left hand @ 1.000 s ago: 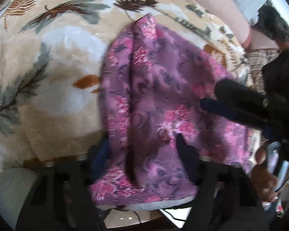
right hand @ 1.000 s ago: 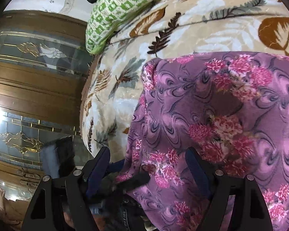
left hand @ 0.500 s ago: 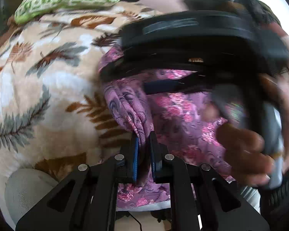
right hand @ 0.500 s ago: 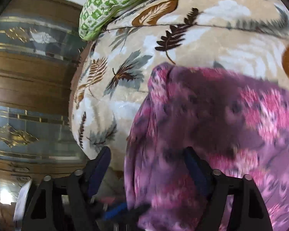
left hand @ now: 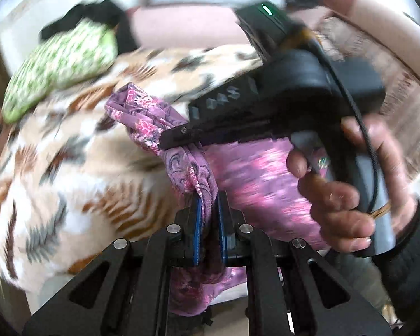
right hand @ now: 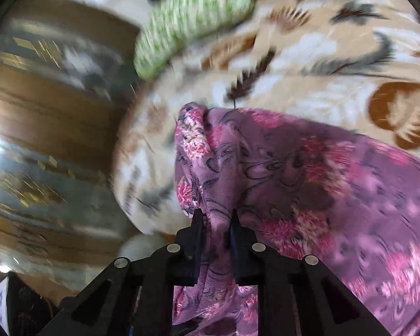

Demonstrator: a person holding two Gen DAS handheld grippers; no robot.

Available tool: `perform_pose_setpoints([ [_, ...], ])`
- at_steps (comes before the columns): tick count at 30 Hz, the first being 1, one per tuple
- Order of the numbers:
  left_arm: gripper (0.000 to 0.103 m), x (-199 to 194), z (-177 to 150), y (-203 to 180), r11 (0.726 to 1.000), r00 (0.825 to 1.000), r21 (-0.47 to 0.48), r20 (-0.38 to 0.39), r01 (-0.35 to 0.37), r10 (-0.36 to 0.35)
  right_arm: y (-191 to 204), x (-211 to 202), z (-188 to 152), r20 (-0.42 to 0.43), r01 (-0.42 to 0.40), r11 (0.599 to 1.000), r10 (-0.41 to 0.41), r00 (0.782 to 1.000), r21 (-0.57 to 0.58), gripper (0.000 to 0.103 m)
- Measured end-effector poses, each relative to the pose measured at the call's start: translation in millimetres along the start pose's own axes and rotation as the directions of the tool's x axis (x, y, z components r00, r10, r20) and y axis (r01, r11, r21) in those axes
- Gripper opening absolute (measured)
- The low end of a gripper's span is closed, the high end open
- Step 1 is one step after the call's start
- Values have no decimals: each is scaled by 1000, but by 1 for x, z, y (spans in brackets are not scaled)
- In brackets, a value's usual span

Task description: Fold small clothes

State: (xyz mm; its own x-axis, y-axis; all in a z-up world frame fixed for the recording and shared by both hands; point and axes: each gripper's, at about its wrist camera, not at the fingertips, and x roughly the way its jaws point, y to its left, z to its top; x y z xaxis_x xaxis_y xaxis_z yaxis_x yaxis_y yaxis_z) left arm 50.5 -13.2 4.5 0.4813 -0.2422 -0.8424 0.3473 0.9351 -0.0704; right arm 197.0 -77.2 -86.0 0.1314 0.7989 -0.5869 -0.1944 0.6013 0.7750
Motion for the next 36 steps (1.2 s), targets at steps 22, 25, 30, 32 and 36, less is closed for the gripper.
perform_pose_setpoints([
  [22, 10, 129, 16, -115, 894, 849, -54, -291, 446, -441, -232, -151, -127, 423, -174, 851, -61, 904, 496, 17],
  [25, 24, 102, 9, -99, 889, 857, -34, -253, 456, -449, -207, -188, -138, 492, -88, 902, -147, 858, 422, 49],
  [30, 45, 101, -2, -82, 936, 916, -33, -198, 351, -350, -175, -197, -129, 510, -3, 939, -183, 841, 343, 78],
  [32, 45, 115, -10, -80, 939, 910, -73, -230, 337, -345, -166, -185, -103, 442, 128, 930, -281, 852, 345, 76],
  [36, 45, 133, -18, -91, 927, 885, -89, -276, 365, -375, -169, -166, -58, 268, 415, 851, -502, 823, 321, 28],
])
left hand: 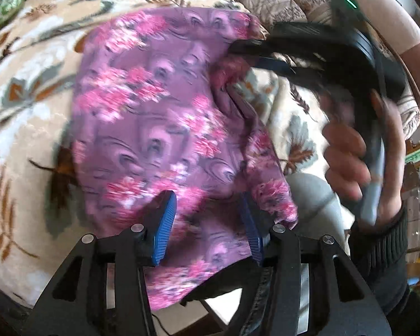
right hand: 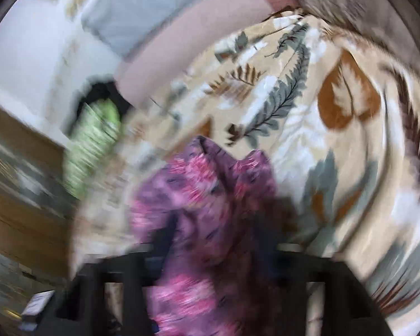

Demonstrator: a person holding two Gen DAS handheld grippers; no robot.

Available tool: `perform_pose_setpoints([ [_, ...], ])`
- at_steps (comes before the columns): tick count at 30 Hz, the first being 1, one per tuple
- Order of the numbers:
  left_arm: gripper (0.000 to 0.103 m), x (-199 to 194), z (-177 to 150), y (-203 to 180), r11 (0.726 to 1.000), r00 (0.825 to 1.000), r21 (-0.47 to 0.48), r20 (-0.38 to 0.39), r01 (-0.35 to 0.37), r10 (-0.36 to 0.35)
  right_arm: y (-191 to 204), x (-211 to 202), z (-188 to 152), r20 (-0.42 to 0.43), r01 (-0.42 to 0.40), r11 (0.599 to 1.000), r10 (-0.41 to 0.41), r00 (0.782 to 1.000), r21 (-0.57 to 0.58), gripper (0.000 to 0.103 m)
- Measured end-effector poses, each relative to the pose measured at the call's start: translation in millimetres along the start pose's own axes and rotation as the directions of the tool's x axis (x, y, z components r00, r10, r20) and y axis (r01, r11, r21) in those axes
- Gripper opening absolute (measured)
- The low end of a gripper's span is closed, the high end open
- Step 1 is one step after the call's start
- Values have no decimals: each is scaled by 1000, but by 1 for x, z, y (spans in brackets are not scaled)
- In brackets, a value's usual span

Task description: Fold small clothes

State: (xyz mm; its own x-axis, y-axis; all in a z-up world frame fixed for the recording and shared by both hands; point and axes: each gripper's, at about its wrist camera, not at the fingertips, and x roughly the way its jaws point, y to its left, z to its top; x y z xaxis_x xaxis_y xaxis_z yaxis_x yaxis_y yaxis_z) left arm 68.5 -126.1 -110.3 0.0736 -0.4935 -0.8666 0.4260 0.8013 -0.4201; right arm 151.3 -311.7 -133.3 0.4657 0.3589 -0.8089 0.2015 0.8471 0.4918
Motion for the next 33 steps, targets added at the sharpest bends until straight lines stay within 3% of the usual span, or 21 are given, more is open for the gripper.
perform_pose_setpoints([
  [4, 45, 21, -5, -34, 991, 999, 126, -29, 42, -39, -36, 13, 8, -48, 64, 998, -64, 997, 7, 28],
  [9, 45, 55, -6, -51, 982, 997, 190, -81, -2, 18, -78, -2, 0, -70, -55, 990, 65, 995, 129, 30],
  [11, 45, 50, -4, -47, 986, 996, 166, -84, 34, -20, -76, -21, -11, -56, -99, 985, 108, 993, 143, 38],
  [12, 45, 44, -4, -44, 987, 995, 147, -88, 63, -50, -74, -35, -21, -40, -127, 980, 135, 990, 155, 51],
  [13, 45, 35, -6, -39, 988, 993, 126, -84, 89, -79, -70, -47, -33, -26, -160, 975, 166, 986, 155, 57],
  [15, 45, 13, -7, -28, 991, 995, 92, -41, 98, -95, -58, -60, -52, -34, -198, 970, 205, 978, 144, 58],
  [17, 45, -8, -6, -13, 996, 998, 63, 21, 62, -63, -50, -66, -73, -42, -199, 967, 208, 977, 159, 58],
  [20, 45, -27, -2, 20, 999, 994, -24, 96, -47, 49, -40, -56, -97, -77, -74, 988, 85, 993, 138, 51],
  [21, 45, -28, -2, 28, 996, 991, -49, 104, -78, 83, -37, -47, -100, -96, -46, 991, 58, 994, 127, 33],
  [22, 45, -27, -1, 41, 989, 986, -83, 99, -126, 133, -37, -41, -103, -114, -27, 991, 43, 993, 130, 21],
  [25, 45, -17, -2, 66, 971, 976, -136, 66, -198, 209, -44, -22, -106, -162, 98, 983, -72, 984, 153, 10],
  [26, 45, -10, -7, 77, 968, 978, -155, 45, -195, 204, -46, -18, -106, -179, 149, 976, -120, 977, 161, 10],
  [27, 45, -8, -7, 82, 967, 980, -170, 32, -189, 197, -50, -17, -107, -188, 136, 973, -101, 977, 184, 10],
  [29, 45, -10, -4, 86, 969, 986, -193, 31, -155, 164, -47, -25, -104, -170, 83, 980, -53, 984, 178, 10],
  [32, 47, -16, 6, 87, 974, 993, -203, 55, -96, 109, -38, -55, -91, -56, -24, 991, 32, 998, 133, 14],
  [33, 48, -17, 10, 89, 973, 994, -216, 55, -81, 94, -34, -61, -86, -28, -39, 994, 42, 999, 106, 31],
])
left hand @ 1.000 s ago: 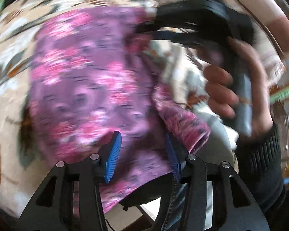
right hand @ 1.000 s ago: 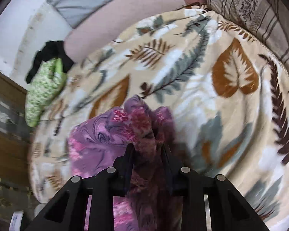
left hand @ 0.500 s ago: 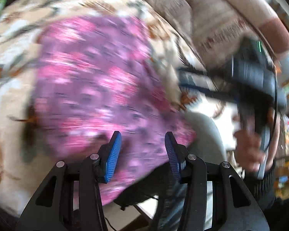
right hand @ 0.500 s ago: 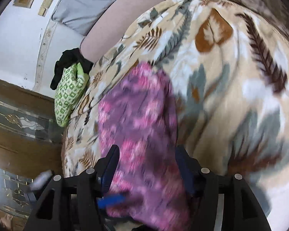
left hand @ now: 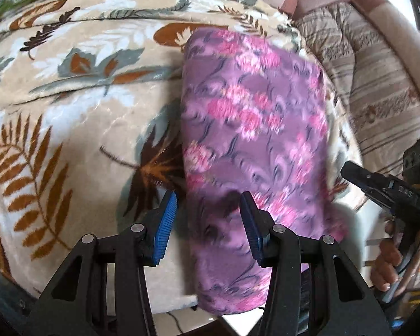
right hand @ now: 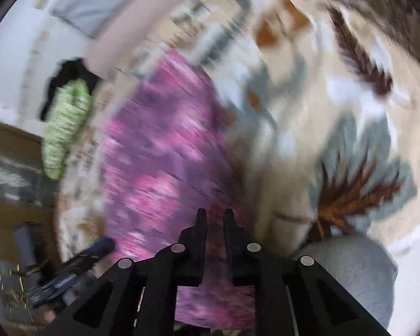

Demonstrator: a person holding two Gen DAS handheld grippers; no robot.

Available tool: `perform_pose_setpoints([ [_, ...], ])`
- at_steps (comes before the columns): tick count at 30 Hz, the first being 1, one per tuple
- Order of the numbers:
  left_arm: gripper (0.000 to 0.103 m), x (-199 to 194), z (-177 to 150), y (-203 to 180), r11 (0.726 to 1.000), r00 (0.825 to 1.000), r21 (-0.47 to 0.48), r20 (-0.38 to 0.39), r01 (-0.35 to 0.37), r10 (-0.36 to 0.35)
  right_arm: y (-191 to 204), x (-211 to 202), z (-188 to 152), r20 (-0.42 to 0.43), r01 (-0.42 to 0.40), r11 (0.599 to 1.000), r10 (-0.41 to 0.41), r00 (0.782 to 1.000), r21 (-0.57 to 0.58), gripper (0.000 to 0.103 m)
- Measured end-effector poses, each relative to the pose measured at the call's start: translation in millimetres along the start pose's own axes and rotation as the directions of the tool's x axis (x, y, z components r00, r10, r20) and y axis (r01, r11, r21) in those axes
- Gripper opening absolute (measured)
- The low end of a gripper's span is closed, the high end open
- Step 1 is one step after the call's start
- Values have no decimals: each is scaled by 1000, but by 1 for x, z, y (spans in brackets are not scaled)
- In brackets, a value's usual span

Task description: Fold small clothes

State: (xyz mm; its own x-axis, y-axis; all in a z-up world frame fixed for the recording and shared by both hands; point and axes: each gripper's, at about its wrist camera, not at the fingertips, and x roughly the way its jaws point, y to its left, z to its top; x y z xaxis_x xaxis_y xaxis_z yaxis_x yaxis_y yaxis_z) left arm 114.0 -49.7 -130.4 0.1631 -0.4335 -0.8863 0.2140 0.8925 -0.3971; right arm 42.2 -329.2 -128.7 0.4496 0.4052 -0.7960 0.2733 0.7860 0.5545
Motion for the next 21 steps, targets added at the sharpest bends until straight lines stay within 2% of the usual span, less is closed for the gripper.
perform_pose_setpoints([
  [1, 53, 2, 5, 0, 1000, 1000, -14, -5, 18, -18, 3, -2, 5, 18, -15, 1000, 15, 1000, -21, 66],
  [2, 62, 5, 13, 2, 999, 999, -34, -15, 34, -35, 5, -3, 9, 42, -33, 999, 35, 999, -38, 79],
  [3, 66, 9, 20, 2, 998, 999, -46, -22, 36, -37, 7, 0, 14, 57, -51, 997, 55, 997, -54, 84],
  [6, 67, 16, 38, 7, 993, 997, -86, -22, 74, -77, 4, 25, 36, 23, -77, 996, 78, 997, -48, 84],
  [8, 67, 25, 51, 14, 985, 991, -123, -34, 121, -126, -3, 43, 51, 5, -131, 991, 131, 991, -15, 84],
  [9, 67, 28, 56, 14, 981, 988, -129, -31, 146, -152, -8, 54, 57, -17, -156, 988, 156, 988, 9, 78],
  [11, 67, 36, 64, 16, 981, 988, -126, -29, 147, -152, -12, 77, 65, -56, -142, 990, 143, 988, 27, 70],
  [13, 67, 43, 69, 18, 981, 988, -123, -31, 148, -153, -15, 89, 66, -85, -136, 990, 140, 986, 47, 54],
  [17, 67, 48, 71, 25, 966, 979, -177, -46, 186, -197, -16, 93, 63, -90, -135, 989, 140, 986, 53, 50],
  [21, 67, 54, 75, 29, 956, 979, -225, -27, 190, -202, -22, 100, 65, -100, -144, 986, 152, 983, 82, 50],
])
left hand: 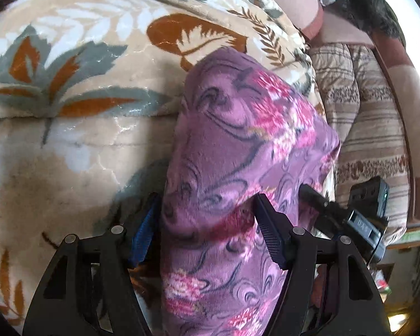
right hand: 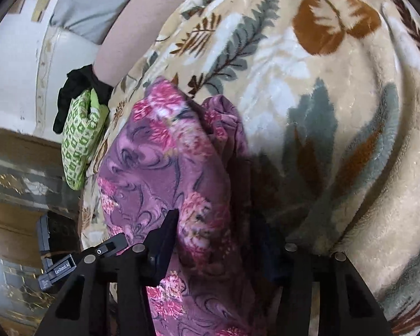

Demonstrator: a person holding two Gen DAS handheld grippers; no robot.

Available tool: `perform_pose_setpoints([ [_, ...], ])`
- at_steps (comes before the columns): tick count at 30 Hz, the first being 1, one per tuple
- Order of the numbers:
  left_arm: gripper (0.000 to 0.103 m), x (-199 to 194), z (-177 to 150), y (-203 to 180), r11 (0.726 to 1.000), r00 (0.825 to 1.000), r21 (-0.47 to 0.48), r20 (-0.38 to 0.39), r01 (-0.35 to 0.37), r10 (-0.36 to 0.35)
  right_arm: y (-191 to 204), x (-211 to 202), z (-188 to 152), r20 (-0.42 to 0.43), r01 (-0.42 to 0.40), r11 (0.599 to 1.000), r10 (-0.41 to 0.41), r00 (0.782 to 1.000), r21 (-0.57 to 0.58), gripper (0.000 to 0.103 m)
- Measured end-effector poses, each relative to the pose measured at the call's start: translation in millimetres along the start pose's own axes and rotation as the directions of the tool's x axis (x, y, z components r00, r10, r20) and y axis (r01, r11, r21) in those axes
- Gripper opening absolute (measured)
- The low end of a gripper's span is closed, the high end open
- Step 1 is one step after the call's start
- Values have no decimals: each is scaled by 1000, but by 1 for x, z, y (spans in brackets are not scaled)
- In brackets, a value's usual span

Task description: Fold small clothes

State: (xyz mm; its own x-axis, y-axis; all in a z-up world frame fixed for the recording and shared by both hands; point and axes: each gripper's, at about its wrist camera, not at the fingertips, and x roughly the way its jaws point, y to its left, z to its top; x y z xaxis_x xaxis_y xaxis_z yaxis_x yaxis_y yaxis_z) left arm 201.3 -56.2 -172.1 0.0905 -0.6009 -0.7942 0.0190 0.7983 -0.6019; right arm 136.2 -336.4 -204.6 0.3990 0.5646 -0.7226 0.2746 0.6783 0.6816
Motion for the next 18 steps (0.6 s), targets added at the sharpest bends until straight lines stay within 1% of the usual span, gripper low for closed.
perform_pose_setpoints([
  [1, 65, 1, 1, 0, 1000, 1000, -6, 4, 0, 0, 1, 1, 1, -8, 6, 1000, -6, 1000, -13, 50],
  [2, 55, 0, 1, -1, 1000, 1000, -4, 8, -4, 4, 4, 2, 0, -18, 13, 999, -13, 1000, -30, 50],
  [3, 49, -2, 0, -3, 1000, 1000, 4, 7, -4, 4, 6, 5, 0, -28, 16, 999, -17, 999, -42, 38],
  [4, 37, -5, -2, -6, 1000, 1000, 16, 13, -2, 2, 7, 7, 0, -44, 0, 999, -2, 999, -43, 25],
  [5, 28, -13, -5, -11, 999, 1000, 38, 31, 1, -2, 10, 6, -2, -41, -3, 999, 1, 999, -48, 23],
  [6, 27, -19, -7, -13, 998, 999, 56, 40, 7, -9, 12, 3, -2, -28, -4, 999, 2, 1000, -55, 21],
  [8, 25, -35, -11, -16, 997, 998, 74, 60, 27, -32, 17, -4, -5, -5, -34, 998, 34, 999, -52, 20],
  [10, 24, -55, -13, -15, 996, 995, 73, 79, 53, -59, 30, -9, -7, 17, -76, 996, 77, 997, -56, 19],
  [12, 24, -79, -10, -9, 995, 990, 80, 121, 67, -77, 49, -10, -7, 29, -106, 991, 109, 994, -85, 19],
  [15, 24, -110, 11, 4, 995, 982, 63, 166, 78, -88, 80, -1, 4, 20, -143, 982, 147, 989, -119, 19],
  [18, 24, -127, 40, 18, 996, 978, 45, 189, 76, -84, 109, 20, 24, 4, -167, 976, 169, 986, -142, 19],
])
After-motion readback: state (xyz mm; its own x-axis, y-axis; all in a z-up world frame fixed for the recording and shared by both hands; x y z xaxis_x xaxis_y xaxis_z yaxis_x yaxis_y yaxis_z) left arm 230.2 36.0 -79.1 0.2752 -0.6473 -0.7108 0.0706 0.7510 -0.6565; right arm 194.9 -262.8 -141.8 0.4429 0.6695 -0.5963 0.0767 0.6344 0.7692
